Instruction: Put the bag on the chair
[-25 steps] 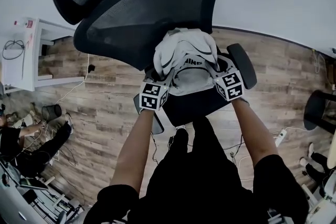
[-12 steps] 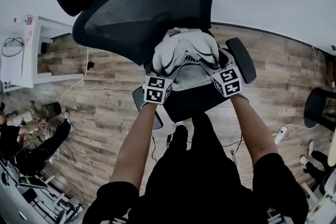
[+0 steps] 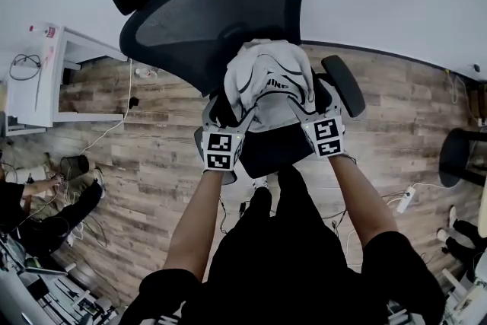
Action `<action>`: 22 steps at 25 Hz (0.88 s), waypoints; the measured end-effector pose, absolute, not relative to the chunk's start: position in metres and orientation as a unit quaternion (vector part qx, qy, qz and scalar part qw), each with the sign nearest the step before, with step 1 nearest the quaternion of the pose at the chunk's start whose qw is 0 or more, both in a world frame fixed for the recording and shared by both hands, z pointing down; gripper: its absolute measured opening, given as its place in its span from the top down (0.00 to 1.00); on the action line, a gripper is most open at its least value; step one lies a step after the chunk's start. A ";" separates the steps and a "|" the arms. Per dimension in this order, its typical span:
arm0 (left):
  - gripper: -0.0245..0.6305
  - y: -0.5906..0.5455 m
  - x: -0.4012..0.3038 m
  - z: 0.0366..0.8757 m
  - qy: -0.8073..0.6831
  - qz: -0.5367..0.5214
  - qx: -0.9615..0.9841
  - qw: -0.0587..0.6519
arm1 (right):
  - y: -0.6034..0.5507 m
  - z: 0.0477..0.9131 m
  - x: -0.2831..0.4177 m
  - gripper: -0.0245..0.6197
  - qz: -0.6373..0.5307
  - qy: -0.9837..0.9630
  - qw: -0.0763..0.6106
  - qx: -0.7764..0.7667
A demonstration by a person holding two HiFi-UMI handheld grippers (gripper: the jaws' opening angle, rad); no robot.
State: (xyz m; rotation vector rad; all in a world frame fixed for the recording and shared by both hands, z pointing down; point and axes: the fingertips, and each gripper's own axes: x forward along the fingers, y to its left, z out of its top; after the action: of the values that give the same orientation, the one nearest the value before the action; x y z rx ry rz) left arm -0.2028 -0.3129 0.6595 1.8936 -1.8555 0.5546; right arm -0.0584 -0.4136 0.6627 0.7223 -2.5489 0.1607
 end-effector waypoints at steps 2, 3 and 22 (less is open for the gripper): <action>0.33 -0.302 -0.199 0.639 -0.676 0.181 0.685 0.201 | -0.405 0.641 -0.058 0.39 0.057 -0.933 0.217 0.280; 0.33 -0.297 -0.196 0.628 -0.677 0.167 0.690 0.196 | -0.399 0.631 -0.058 0.39 0.059 -0.935 0.208 0.282; 0.92 -0.242 -0.180 0.510 -0.697 0.057 0.701 0.141 | -0.308 0.503 -0.058 0.93 0.010 -0.956 0.121 0.265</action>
State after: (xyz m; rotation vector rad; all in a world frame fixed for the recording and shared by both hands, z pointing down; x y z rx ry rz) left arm -0.1799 -0.2418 0.5100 2.0240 -2.0114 0.1653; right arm -0.0579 -0.3080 0.5032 0.7747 -2.7930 0.0281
